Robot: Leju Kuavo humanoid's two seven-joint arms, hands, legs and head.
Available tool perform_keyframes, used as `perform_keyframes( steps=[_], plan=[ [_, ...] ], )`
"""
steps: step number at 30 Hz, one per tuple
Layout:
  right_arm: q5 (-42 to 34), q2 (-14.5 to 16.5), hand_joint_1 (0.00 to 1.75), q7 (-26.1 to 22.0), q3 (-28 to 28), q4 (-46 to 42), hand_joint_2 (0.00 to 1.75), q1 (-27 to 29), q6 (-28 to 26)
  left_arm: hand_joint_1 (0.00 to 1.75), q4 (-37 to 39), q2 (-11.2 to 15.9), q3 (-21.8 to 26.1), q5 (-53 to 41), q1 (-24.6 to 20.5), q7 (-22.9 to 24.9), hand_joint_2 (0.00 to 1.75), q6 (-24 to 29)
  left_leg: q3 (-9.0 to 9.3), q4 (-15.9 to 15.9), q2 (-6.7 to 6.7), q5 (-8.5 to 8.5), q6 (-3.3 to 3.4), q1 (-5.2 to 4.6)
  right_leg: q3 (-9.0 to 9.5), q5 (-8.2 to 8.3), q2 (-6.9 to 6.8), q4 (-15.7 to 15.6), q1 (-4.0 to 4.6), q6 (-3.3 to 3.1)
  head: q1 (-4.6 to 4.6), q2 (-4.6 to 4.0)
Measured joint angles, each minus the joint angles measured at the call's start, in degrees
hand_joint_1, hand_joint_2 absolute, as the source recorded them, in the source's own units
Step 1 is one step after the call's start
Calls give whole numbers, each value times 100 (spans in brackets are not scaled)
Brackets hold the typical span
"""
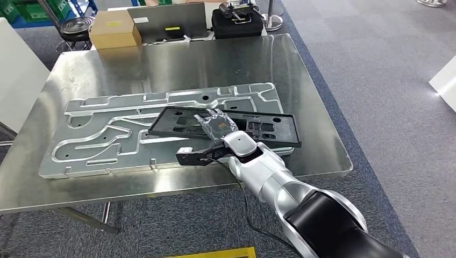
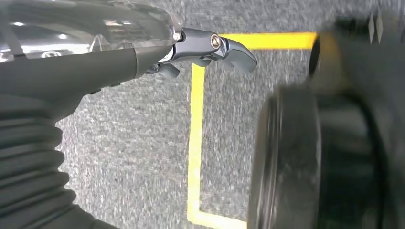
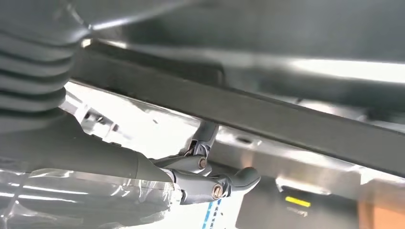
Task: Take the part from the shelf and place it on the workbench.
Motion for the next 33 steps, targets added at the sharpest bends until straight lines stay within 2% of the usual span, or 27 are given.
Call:
perform_keyframes(
  steps=[1,2,3,4,5,6,9,10,11,12,14,15,16,17,19,21,23,24,26,27,29,30,31,32,33],
  plan=[
    [-50,26,0,-66,-1,5,0,22,-41,0,0,-2,-1,0,12,7,0,1,-2,-20,0,80,-2,1,1,-7,4,11,3,-1,0,0],
    [-119,53,0,-164,-7,7,0,36,-125,0,0,-2,-2,0,24,17,0,4,106,-263,1,253,3,3,2,-16,8,26,4,4,0,0],
    [-198,78,0,-286,-20,-4,0,40,-243,0,0,-2,-1,0,34,28,0,8,291,-659,4,458,16,5,2,-30,15,46,3,15,0,0],
    [-283,107,0,-441,-47,-32,0,40,-410,0,0,-1,-1,0,43,38,0,13,474,-1035,6,593,39,-5,-2,-46,24,69,14,33,0,0],
    [-364,141,0,-603,-77,-73,0,38,-583,0,0,-1,0,0,51,42,0,15,612,-1314,5,678,72,-16,-9,-56,34,87,23,56,0,0],
    [-438,171,0,-752,-109,-126,0,38,-736,0,0,-1,1,0,60,39,0,11,686,-1466,3,699,105,-29,-15,-62,42,97,31,84,1,0],
    [-623,229,0,-1066,-191,-327,0,49,-1007,0,0,-4,2,0,75,-5,0,-20,704,-1517,-13,707,204,-28,-13,-78,39,102,31,178,1,0],
    [-675,233,0,-1128,-218,-411,0,52,-1057,0,0,-7,2,0,73,-21,0,-30,710,-1535,-14,722,238,-15,-39,-136,32,169,30,211,1,0],
    [-723,231,0,-1178,-243,-499,0,56,-1098,0,0,-8,2,0,70,-32,0,-38,715,-1555,-12,736,272,-2,-111,-247,26,330,27,241,1,0],
    [-766,226,0,-1215,-265,-582,0,68,-1125,0,0,-10,2,0,66,-38,0,-45,717,-1563,-7,742,296,1,-243,-411,19,618,17,265,1,0],
    [-838,197,0,-1257,-293,-717,0,132,-1166,0,0,-9,1,0,62,-40,0,-58,713,-1563,-3,740,322,-6,-595,-735,9,1354,2,296,2,0],
    [-867,171,0,-1266,-302,-779,0,182,-1192,0,0,-9,1,0,62,-40,0,-69,713,-1561,-5,739,324,-8,-721,-798,4,1611,-3,304,2,0],
    [-892,139,0,-1270,-307,-841,0,227,-1220,0,0,-10,1,0,62,-40,0,-78,713,-1556,-8,737,323,-9,-744,-744,0,1647,-5,302,2,0],
    [-921,106,0,-1274,-310,-908,0,258,-1252,0,0,-10,1,0,62,-41,0,-86,714,-1548,-11,734,320,-11,-659,-594,-2,1462,-5,290,2,0],
    [-1015,35,0,-1275,-323,-1074,0,286,-1338,0,-1,-18,1,0,57,-50,0,-103,714,-1533,-14,725,303,-21,-284,-226,-3,688,10,230,1,0],
    [-1170,-67,0,-1256,-354,-1308,0,339,-1456,0,-2,-29,5,0,54,-76,0,-134,707,-1524,-13,718,264,-38,-37,-67,-8,158,40,175,1,0],
    [-1347,-245,0,-1220,-411,-1621,0,476,-1550,0,-2,-33,17,0,67,-122,0,-177,710,-1537,-14,721,211,-44,-6,-64,-10,71,63,144,1,0],
    [-1432,-359,0,-1203,-456,-1807,0,572,-1590,0,-2,-32,25,0,80,-149,0,-201,709,-1540,-13,714,184,-42,8,-53,-16,50,47,119,1,0],
    [-1586,-594,0,-1167,-566,-2228,0,785,-1699,0,-2,-31,46,-1,114,-214,0,-250,653,-1382,-9,586,139,-39,44,-22,-28,-11,8,67,0,0],
    [-1636,-708,0,-1139,-632,-2460,0,922,-1793,0,-2,-31,62,-1,133,-248,0,-275,554,-1140,-6,434,121,-35,61,-11,-35,-36,-11,44,0,0],
    [-1643,-973,0,-1034,-838,-3081,0,1310,-2120,0,-2,-31,126,13,179,-331,0,-329,239,-407,-5,72,89,-22,75,-21,-48,-41,-7,26,0,0],
    [-1623,-1120,0,-996,-989,-3461,0,1568,-2315,0,-2,-32,172,54,208,-373,0,-351,103,-107,-5,-28,74,-15,82,-30,-57,-39,-5,30,0,0],
    [-1608,-1273,0,-1003,-1180,-3905,0,1861,-2513,0,-2,-32,228,118,240,-416,0,-364,43,23,-4,-33,62,-9,91,-42,-66,-36,-5,40,0,0],
    [-1609,-1409,0,-1082,-1411,-4413,0,2192,-2677,0,-2,-32,289,188,275,-455,0,-369,92,-71,-3,70,55,1,104,-58,-75,-31,-7,56,0,0],
    [-1635,-1525,0,-1215,-1682,-4988,0,2547,-2810,0,-2,-32,357,244,314,-489,0,-369,252,-382,-2,253,55,14,123,-82,-80,-20,-12,77,0,0]
  ],
)
